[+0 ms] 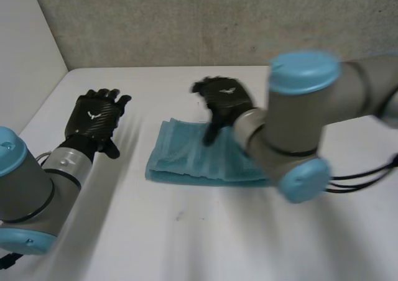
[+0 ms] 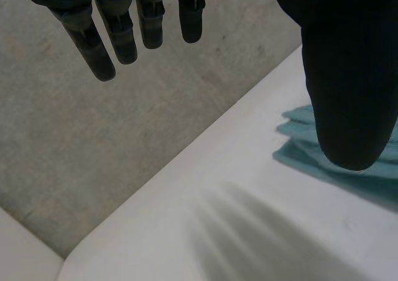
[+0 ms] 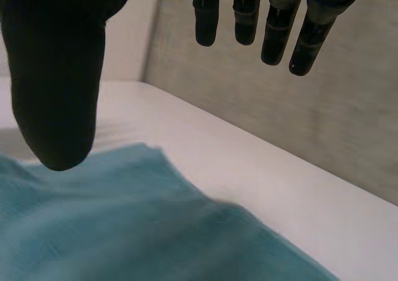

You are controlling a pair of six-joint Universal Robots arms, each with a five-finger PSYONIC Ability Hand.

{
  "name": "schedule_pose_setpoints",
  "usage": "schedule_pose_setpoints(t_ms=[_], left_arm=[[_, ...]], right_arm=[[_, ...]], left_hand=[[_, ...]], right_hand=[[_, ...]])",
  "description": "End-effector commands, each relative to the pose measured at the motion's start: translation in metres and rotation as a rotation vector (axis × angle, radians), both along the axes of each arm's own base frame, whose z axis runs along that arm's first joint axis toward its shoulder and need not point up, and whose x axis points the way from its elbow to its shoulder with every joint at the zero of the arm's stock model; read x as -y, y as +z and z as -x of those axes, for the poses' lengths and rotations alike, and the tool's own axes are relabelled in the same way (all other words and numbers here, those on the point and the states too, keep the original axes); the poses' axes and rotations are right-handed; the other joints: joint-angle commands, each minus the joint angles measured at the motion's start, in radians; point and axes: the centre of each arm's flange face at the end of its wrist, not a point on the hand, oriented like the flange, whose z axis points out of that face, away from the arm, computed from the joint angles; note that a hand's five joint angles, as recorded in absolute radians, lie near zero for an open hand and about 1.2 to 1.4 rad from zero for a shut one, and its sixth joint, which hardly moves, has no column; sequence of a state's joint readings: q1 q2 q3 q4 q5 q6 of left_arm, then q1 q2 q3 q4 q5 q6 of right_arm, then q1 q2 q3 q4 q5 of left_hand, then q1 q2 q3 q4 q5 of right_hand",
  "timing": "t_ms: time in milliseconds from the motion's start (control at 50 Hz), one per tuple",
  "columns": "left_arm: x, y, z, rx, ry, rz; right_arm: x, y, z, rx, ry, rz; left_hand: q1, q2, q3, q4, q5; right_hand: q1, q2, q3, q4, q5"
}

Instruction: Fold the laundry

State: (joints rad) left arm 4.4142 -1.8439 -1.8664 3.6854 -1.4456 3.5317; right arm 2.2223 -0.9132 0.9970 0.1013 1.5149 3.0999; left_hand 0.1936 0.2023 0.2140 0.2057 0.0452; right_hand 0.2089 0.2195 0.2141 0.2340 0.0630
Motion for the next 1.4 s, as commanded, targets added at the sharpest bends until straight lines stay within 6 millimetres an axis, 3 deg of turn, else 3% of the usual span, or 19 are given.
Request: schedule_pose_setpoints(t_ms=[20, 160, 260, 440, 520, 580, 640, 720, 840, 920, 940, 1060, 1120, 1160, 1200, 1240, 1360, 1380, 1400], left_arm=[[-0.011, 0.015, 0.029, -0.050, -0.100, 0.034], [-0.006, 0.020, 0.047, -0.109, -0.181, -0.033], [0.008, -0.002, 0.067, -0.084, -0.235, -0.195], [0.019, -0.029, 0.071, -0.050, -0.215, -0.291], [0.019, -0.039, 0.070, -0.041, -0.204, -0.315], [0.019, -0.042, 0.067, -0.033, -0.173, -0.323], [0.017, -0.046, 0.062, -0.018, -0.134, -0.335], [0.006, -0.042, 0.058, -0.010, -0.114, -0.344], [-0.010, -0.013, 0.049, -0.035, -0.120, -0.292], [-0.013, 0.006, 0.044, -0.058, -0.112, -0.250], [-0.015, 0.014, 0.043, -0.066, -0.113, -0.231], [-0.018, 0.033, 0.040, -0.084, -0.104, -0.183], [-0.017, 0.040, 0.036, -0.092, -0.093, -0.164], [-0.015, 0.043, 0.033, -0.095, -0.074, -0.155], [-0.011, 0.048, 0.024, -0.104, -0.030, -0.140], [-0.009, 0.050, 0.021, -0.108, -0.013, -0.136], [-0.003, 0.053, 0.014, -0.165, 0.024, -0.147], [-0.003, 0.053, 0.014, -0.169, 0.025, -0.148], [-0.002, 0.054, 0.014, -0.173, 0.024, -0.147]], right_arm=[[0.020, -0.015, 0.090, -0.106, -0.171, -0.021], [0.023, -0.048, 0.135, -0.171, -0.225, -0.013], [0.017, -0.068, 0.147, -0.192, -0.236, -0.061], [0.016, -0.081, 0.151, -0.189, -0.241, -0.055], [0.016, -0.089, 0.152, -0.199, -0.245, -0.064], [0.020, -0.089, 0.153, -0.206, -0.259, -0.030], [0.027, -0.087, 0.157, -0.247, -0.281, 0.020], [0.034, -0.091, 0.161, -0.388, -0.287, 0.083], [0.051, -0.083, 0.162, -0.566, -0.306, 0.216], [0.060, -0.060, 0.145, -0.562, -0.310, 0.314], [0.053, -0.039, 0.112, -0.501, -0.261, 0.399], [0.023, 0.002, 0.042, -0.346, -0.119, 0.523], [0.005, -0.002, 0.015, -0.324, -0.035, 0.534], [-0.037, -0.021, -0.025, -0.294, 0.153, 0.534], [-0.047, -0.027, -0.033, -0.290, 0.200, 0.532], [-0.083, -0.059, -0.052, -0.303, 0.370, 0.497], [-0.090, -0.087, -0.052, -0.341, 0.418, 0.424], [-0.089, -0.084, -0.051, -0.338, 0.407, 0.424], [-0.085, -0.073, -0.050, -0.317, 0.381, 0.434]], left_hand=[[-0.015, -0.024, -0.036, -0.027, -0.041], [-0.009, -0.018, -0.030, -0.022, -0.036], [-0.001, -0.009, -0.021, -0.013, -0.027], [0.002, -0.006, -0.018, -0.010, -0.024], [0.005, -0.003, -0.015, -0.007, -0.021], [0.005, -0.003, -0.015, -0.007, -0.021], [0.005, -0.003, -0.015, -0.007, -0.021], [0.002, -0.006, -0.018, -0.010, -0.024], [0.002, -0.006, -0.018, -0.010, -0.024], [-0.001, -0.009, -0.021, -0.013, -0.027], [-0.001, -0.009, -0.021, -0.013, -0.027], [-0.004, -0.012, -0.024, -0.016, -0.030], [-0.004, -0.012, -0.024, -0.016, -0.030], [-0.007, -0.015, -0.027, -0.019, -0.033], [-0.006, -0.015, -0.027, -0.019, -0.033], [-0.007, -0.015, -0.027, -0.019, -0.033], [-0.009, -0.018, -0.030, -0.022, -0.036], [-0.009, -0.018, -0.030, -0.022, -0.036], [-0.007, -0.015, -0.027, -0.019, -0.033]], right_hand=[[-0.001, -0.012, -0.006, -0.026, -0.030], [0.193, 0.182, 0.188, 0.168, 0.164], [0.205, 0.194, 0.200, 0.180, 0.176], [0.313, 0.303, 0.308, 0.288, 0.285], [0.618, 0.607, 0.613, 0.593, 0.589], [1.137, 1.126, 1.132, 1.112, 1.108], [1.187, 1.177, 1.182, 1.162, 1.159], [1.187, 1.177, 1.182, 1.162, 1.159], [1.187, 1.177, 1.182, 1.162, 1.159], [1.187, 1.177, 1.182, 1.162, 1.159], [1.187, 1.177, 1.182, 1.162, 1.159], [1.187, 1.177, 1.182, 1.162, 1.159], [1.187, 1.177, 1.182, 1.162, 1.159], [1.187, 1.177, 1.182, 1.162, 1.159], [1.187, 1.177, 1.182, 1.162, 1.159], [1.187, 1.177, 1.182, 1.162, 1.159], [1.187, 1.177, 1.182, 1.162, 1.159], [1.049, 1.038, 1.044, 1.024, 1.020], [0.603, 0.592, 0.598, 0.578, 0.574]])
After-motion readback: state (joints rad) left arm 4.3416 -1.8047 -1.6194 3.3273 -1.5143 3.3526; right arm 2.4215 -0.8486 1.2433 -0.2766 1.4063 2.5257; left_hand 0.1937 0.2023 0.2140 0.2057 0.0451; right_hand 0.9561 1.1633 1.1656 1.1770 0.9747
